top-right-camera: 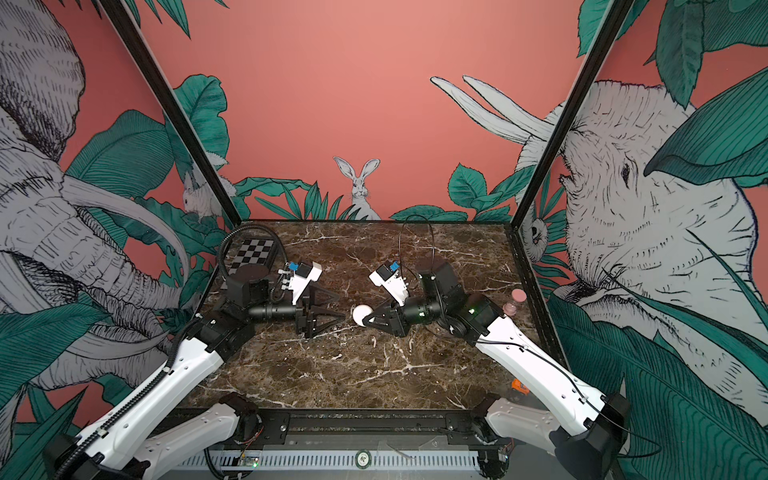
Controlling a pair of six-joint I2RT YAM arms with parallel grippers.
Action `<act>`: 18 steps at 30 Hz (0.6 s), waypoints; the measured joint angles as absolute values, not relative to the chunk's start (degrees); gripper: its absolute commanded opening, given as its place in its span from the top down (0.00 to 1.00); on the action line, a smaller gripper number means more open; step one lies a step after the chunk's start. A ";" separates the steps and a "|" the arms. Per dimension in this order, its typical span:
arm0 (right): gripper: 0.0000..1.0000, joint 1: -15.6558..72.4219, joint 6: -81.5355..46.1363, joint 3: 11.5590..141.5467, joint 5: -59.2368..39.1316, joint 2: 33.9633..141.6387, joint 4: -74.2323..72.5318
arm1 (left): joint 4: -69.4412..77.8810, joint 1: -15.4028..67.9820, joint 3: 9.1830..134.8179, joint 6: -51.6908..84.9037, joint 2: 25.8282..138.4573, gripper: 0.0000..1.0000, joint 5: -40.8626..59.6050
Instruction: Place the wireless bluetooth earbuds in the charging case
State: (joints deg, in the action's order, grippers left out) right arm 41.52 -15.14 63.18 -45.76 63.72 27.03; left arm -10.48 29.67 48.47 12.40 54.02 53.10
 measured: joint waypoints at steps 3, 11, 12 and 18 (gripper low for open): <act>1.00 41.52 -14.98 63.18 -46.44 63.72 26.94 | -9.43 29.67 48.42 13.76 55.16 0.21 56.10; 1.00 41.56 -15.38 63.16 -47.70 63.88 25.76 | -6.70 29.67 47.62 16.40 56.38 0.35 60.58; 1.00 41.58 -15.57 63.13 -47.90 63.96 25.52 | -6.22 29.67 47.57 16.82 56.55 0.37 61.04; 1.00 41.71 -17.37 62.89 -48.95 64.84 23.11 | -4.36 29.69 47.35 18.31 57.39 0.44 62.92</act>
